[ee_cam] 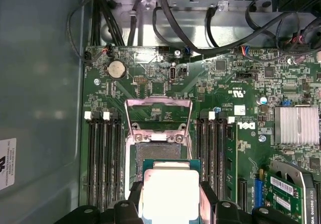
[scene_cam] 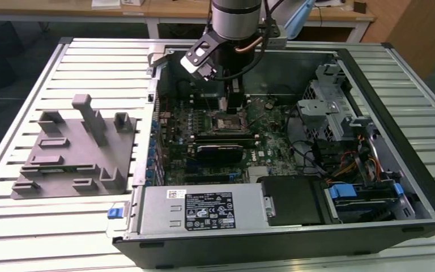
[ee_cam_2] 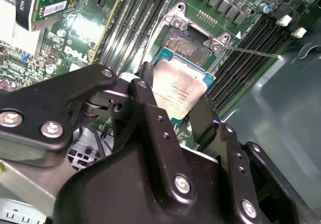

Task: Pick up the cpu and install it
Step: 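Place the cpu into insertion slot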

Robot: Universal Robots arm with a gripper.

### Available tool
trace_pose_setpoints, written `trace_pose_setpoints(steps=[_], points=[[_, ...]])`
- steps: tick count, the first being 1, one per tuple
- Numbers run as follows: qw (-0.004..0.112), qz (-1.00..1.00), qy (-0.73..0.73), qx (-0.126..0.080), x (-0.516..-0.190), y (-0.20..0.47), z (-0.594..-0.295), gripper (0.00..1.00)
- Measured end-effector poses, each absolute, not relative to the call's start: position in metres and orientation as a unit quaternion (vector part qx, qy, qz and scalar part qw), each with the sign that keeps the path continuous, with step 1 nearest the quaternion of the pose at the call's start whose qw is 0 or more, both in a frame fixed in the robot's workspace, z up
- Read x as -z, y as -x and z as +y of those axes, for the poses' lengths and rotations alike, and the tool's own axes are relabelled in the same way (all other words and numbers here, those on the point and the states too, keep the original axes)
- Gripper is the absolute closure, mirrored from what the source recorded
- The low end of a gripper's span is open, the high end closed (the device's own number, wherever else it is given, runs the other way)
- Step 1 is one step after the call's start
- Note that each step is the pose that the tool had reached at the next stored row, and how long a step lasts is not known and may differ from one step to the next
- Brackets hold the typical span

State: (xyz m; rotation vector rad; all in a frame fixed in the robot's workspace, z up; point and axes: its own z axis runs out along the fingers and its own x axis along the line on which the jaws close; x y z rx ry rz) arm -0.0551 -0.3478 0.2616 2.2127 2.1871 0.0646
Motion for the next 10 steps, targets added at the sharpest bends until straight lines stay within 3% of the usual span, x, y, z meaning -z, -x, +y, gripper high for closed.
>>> trace_pose_setpoints(steps=[10], points=[[0.015,0.702,-0.712,-0.021,-0.249,0.053,-0.347,0.47]])
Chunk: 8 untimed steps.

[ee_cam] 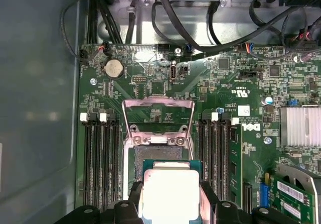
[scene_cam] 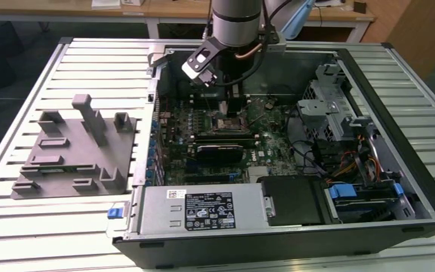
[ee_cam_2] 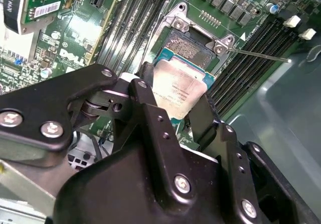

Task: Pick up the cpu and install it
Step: 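Place the cpu into insertion slot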

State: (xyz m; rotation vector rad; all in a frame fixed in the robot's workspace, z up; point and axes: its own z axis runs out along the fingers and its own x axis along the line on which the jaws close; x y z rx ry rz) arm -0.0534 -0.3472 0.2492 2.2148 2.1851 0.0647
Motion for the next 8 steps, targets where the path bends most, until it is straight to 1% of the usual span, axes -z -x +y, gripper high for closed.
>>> trace_pose_setpoints(steps=[8], points=[[0.015,0.702,-0.712,-0.021,-0.236,0.052,-0.344,0.47]])
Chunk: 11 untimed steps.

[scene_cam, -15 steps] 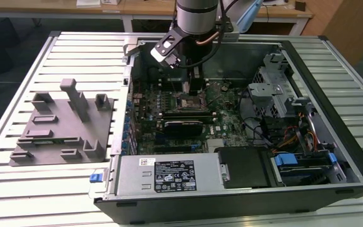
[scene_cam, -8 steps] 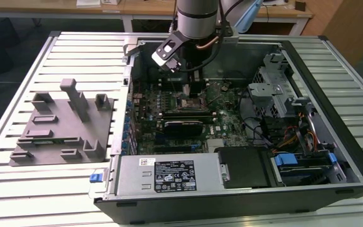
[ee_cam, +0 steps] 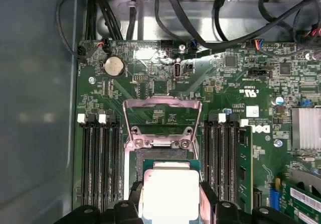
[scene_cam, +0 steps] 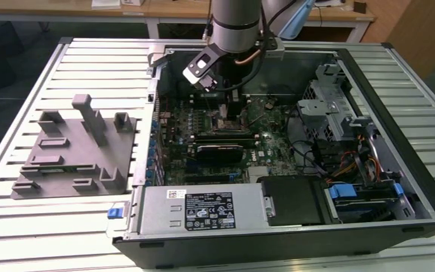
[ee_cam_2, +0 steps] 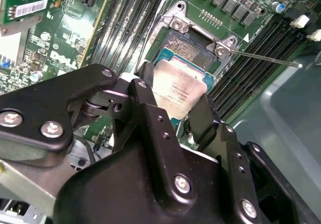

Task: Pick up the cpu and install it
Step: 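Place the cpu into insertion slot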

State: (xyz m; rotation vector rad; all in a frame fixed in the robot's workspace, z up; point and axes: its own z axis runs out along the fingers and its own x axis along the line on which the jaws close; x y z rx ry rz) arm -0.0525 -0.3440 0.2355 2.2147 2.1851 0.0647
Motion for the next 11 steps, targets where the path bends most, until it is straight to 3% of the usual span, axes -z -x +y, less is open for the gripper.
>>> trace_pose_setpoints(steps=[11], points=[[0.015,0.702,-0.712,-0.021,-0.220,0.052,-0.341,0.47]])
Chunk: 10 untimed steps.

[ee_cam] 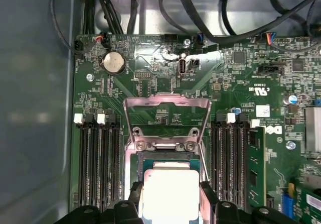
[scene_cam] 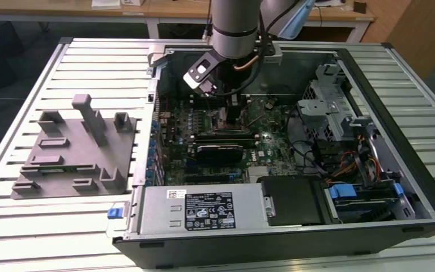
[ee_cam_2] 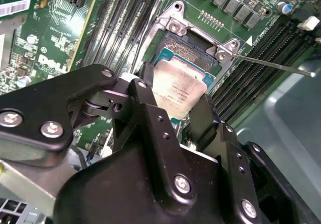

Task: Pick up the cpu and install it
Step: 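Place the cpu into insertion slot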

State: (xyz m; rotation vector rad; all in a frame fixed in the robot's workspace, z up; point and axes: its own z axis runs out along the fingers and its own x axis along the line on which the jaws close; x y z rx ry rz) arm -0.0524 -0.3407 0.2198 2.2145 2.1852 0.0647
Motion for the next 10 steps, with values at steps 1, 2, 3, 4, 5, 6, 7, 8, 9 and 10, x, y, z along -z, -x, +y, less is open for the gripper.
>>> trace_pose_setpoints(steps=[1,2,3,4,5,6,7,8,9,10], points=[[0.015,0.702,-0.712,-0.021,-0.2182,0.0524,-0.3407,0.47],[0.015,0.702,-0.712,-0.021,-0.2166,0.0525,-0.3407,0.47],[0.015,0.702,-0.712,-0.021,-0.2152,0.0525,-0.3407,0.47],[0.015,0.702,-0.712,-0.021,-0.2140,0.0525,-0.3407,0.47],[0.015,0.702,-0.712,-0.021,-0.2129,0.0525,-0.3407,0.47],[0.015,0.702,-0.712,-0.021,-0.2119,0.0525,-0.3407,0.47],[0.015,0.702,-0.712,-0.021,-0.2109,0.0525,-0.3407,0.47],[0.015,0.702,-0.712,-0.021,-0.2100,0.0525,-0.3407,0.47],[0.015,0.702,-0.712,-0.021,-0.2092,0.0525,-0.3407,0.47],[0.015,0.702,-0.712,-0.021,-0.2085,0.0525,-0.3407,0.47]])
